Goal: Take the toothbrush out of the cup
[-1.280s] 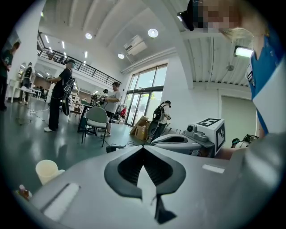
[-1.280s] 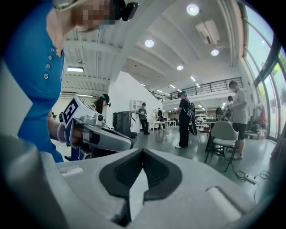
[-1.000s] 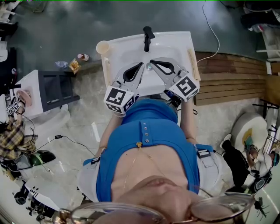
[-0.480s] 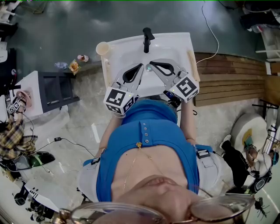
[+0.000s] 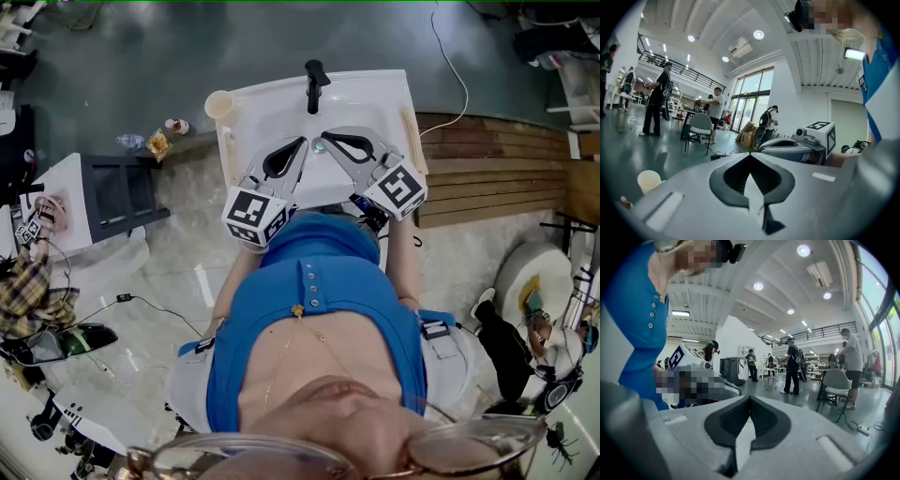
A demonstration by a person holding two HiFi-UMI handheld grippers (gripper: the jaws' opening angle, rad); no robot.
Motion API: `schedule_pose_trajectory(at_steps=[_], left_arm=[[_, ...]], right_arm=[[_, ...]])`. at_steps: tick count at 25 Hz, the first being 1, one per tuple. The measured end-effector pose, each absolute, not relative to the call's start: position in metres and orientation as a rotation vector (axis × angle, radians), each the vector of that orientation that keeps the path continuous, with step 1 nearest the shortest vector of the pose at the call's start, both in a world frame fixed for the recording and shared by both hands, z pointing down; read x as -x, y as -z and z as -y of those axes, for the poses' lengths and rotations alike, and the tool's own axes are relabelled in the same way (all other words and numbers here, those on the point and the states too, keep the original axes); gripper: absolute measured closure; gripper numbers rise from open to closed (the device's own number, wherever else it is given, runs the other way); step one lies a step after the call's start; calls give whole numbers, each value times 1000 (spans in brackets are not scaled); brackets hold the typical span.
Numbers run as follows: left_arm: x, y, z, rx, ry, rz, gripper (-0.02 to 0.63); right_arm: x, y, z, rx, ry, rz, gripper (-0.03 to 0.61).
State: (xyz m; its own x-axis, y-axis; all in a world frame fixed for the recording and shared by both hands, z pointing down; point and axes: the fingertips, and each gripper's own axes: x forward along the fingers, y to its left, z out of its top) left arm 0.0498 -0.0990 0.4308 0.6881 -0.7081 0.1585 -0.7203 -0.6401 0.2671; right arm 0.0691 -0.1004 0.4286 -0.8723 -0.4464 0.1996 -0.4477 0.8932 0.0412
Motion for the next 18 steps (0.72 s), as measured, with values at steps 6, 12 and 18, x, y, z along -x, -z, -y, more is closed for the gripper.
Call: schedule_pose_trajectory(at_steps=[6,12,18], left_arm=[[-51,-431,99,-2593,-60,1125,612],[-51,-431,98,-2593,-61,1123,612],[-51,-430,99,-2593,-61,1122,614]], right_arm=[[-71,-429,100,-684,-13,2844,577],[-71,-430,98,-680,-6,2843,577],[-71,-426,99,-684,-11,2836,577]])
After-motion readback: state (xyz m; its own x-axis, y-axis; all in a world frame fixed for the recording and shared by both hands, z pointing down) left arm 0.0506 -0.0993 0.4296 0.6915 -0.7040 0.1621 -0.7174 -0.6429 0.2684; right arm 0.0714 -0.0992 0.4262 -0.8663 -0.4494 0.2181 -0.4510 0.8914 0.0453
